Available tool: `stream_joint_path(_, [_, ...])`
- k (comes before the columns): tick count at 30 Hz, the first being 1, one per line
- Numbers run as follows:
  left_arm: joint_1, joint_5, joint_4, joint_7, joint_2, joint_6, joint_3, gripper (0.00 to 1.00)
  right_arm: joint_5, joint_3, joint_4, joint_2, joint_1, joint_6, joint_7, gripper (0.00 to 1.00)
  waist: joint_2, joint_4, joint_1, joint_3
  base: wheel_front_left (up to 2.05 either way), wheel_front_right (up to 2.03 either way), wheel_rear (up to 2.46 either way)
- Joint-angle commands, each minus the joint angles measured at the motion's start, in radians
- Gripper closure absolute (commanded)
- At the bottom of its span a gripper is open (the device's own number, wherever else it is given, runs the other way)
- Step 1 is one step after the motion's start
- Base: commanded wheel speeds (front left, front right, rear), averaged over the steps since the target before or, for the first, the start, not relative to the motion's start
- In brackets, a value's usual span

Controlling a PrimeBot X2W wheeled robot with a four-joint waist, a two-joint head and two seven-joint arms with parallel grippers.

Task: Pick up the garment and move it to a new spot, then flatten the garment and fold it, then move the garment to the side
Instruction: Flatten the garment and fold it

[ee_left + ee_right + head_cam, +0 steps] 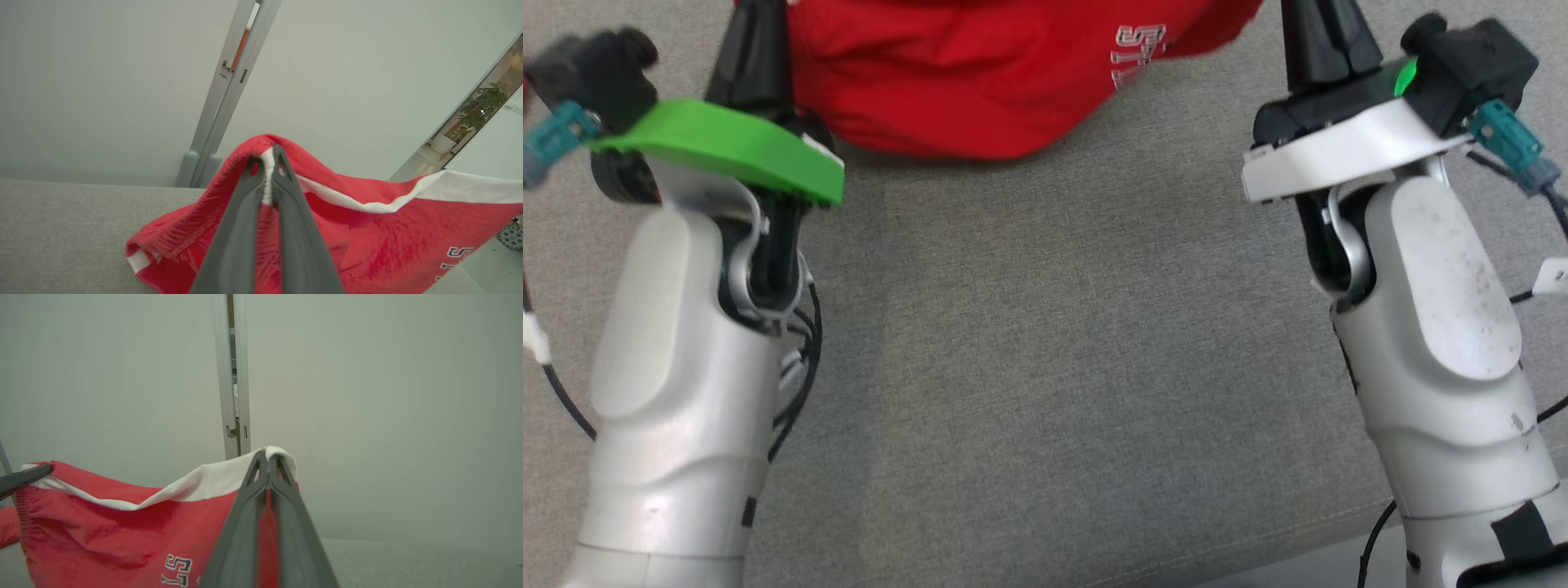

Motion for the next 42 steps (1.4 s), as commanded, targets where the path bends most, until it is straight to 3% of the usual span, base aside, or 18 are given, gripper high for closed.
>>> stream_joint_path(1, [0.047,-0.002,-0.004,-0.023,0.000,-0.011,-0.009,1.00,0.011,-0.006,-0.016,0.000,0.040,-0.001,-0.003,1.00,0.0000,0.012,-0.0001,0.001,0.00,0.00,0.00])
stream_joint_path(7, [0.260,-0.025,-0.082,-0.107,-0.005,-0.029,-0.023,1.00,0.030,-0.044,-0.127,0.001,0.223,-0.001,-0.003,1.00,0.0000,0.023,-0.0001,-0.044,0.00,0.00,0.00])
stream_joint_path(12, [0.437,-0.043,-0.225,-0.132,-0.004,-0.022,-0.013,1.00,0.017,-0.080,-0.262,0.001,0.381,-0.001,-0.003,1.00,0.0000,0.030,-0.0001,-0.106,0.00,0.00,0.00])
stream_joint_path(24, [0.854,-0.072,-0.599,-0.098,-0.016,0.102,-0.040,1.00,-0.028,-0.124,-0.513,-0.015,0.746,-0.001,-0.003,1.00,0.0000,0.013,-0.0001,-0.261,0.00,0.00,0.00])
stream_joint_path(31, [0.903,-0.090,-0.571,-0.069,-0.038,0.155,-0.060,1.00,-0.026,-0.116,-0.415,-0.040,0.755,-0.001,-0.003,1.00,0.0000,0.033,-0.0001,-0.239,0.00,0.00,0.00])
stream_joint_path(37, [0.810,-0.116,-0.476,-0.049,-0.065,0.161,-0.083,1.00,-0.018,-0.106,-0.241,-0.072,0.611,-0.001,-0.003,1.00,0.0000,0.077,-0.0001,-0.184,0.00,0.00,0.00])
stream_joint_path(42, [0.667,-0.161,-0.356,-0.039,-0.086,0.179,-0.083,1.00,-0.007,-0.059,-0.037,-0.116,0.396,-0.001,0.007,1.00,0.0000,0.125,-0.0001,-0.133,0.00,0.00,0.00])
